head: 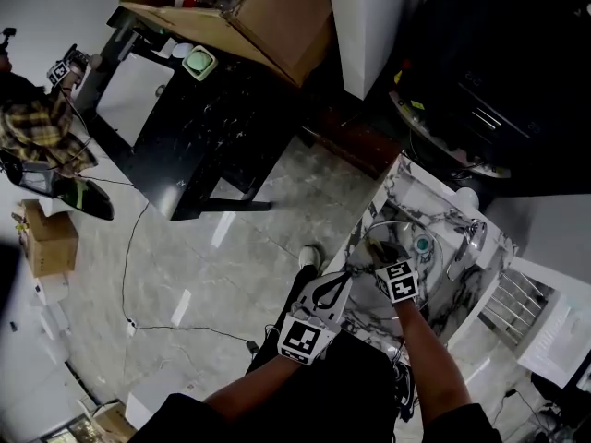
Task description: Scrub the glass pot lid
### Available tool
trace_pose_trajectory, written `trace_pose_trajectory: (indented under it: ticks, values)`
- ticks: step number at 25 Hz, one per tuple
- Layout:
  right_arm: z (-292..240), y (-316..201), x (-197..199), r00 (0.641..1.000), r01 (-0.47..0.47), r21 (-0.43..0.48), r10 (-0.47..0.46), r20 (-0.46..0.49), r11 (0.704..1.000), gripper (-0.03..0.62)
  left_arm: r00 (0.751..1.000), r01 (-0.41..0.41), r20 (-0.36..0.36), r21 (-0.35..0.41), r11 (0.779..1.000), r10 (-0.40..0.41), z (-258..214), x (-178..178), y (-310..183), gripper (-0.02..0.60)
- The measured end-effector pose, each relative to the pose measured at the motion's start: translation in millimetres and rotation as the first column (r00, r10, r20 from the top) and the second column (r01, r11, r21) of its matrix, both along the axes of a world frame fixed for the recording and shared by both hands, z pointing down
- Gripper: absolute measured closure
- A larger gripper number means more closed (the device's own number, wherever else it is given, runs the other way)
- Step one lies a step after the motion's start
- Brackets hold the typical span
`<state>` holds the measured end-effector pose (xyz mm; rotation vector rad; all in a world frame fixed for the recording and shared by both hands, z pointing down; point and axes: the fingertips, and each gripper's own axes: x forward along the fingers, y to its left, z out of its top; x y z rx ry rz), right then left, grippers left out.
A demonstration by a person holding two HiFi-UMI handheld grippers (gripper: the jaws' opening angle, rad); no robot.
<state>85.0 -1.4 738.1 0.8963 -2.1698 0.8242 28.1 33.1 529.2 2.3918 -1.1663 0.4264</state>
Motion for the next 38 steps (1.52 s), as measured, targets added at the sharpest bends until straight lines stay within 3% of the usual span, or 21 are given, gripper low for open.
trace_pose_trajectory:
  ticks: [7,22,38]
  values:
    - [2,-21,15,0.993,-0.114,0.003,0.114,0.014,0.993,0.539,0.999,0.000,0.034,-0.003,1.000,0.000,7,-9,-8,0.566]
    - [1,-35,51,0.984,-0.167,0.052,0.170,-0.055,0.985,0.539,1.000,0.003,0.011,-0.011,1.000,-0.003,5,1,-9,0.566]
    - [1,-48,98,0.936,-0.320,0.124,0.334,-0.114,0.939,0.539,1.000,-0.017,0.019,-0.024,1.000,0.017,9,5,-4,0.566]
